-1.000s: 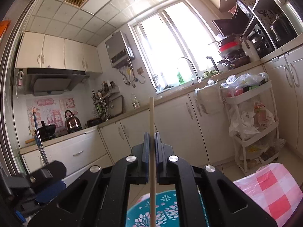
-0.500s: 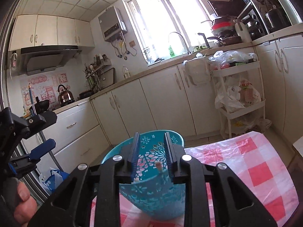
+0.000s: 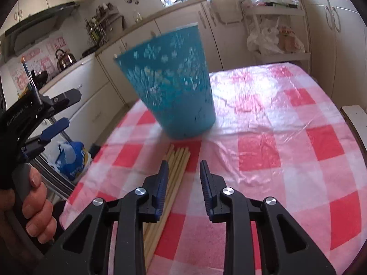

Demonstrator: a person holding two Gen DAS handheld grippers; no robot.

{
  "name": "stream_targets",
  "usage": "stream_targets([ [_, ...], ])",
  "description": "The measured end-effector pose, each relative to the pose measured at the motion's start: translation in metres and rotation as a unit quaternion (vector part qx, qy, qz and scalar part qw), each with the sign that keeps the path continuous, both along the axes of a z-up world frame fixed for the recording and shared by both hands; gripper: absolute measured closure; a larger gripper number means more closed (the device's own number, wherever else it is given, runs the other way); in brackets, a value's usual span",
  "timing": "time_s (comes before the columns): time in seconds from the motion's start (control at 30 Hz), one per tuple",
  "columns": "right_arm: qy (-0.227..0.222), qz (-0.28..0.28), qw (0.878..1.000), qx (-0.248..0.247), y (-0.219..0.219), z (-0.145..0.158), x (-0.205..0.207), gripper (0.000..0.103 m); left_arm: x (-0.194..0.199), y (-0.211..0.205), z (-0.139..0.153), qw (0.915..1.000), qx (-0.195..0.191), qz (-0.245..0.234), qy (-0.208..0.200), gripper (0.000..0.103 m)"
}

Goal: Organize utensils
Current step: 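Move both tools back down to the sticks on the table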

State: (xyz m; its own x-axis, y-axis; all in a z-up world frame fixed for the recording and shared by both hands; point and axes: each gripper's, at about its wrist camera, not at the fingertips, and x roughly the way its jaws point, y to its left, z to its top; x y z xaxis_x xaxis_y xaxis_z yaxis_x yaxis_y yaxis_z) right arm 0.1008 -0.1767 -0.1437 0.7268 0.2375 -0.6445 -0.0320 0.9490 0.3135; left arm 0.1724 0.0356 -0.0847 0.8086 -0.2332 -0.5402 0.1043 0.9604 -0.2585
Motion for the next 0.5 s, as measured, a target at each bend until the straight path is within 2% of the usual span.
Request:
stream_targets([
  [0.17,0.048,0.020,0.998,-0.045,0.022,-0.020,0.008,0.074,-0.003,-0.011,-0.026,0.9971,0.058,-0.025,0.040,0.030],
  [0.27,0.064,0.023,0.995,-0.075,0.029,-0.023,0.011,0.074,-0.003,-0.016,-0.037,0.9949,0.075,-0.034,0.058,0.030],
  [0.5,0.072,0.027,0.990,-0.115,0.031,-0.023,0.011,0.078,0.003,-0.033,-0.056,0.9871,0.110,-0.070,0.093,0.030],
])
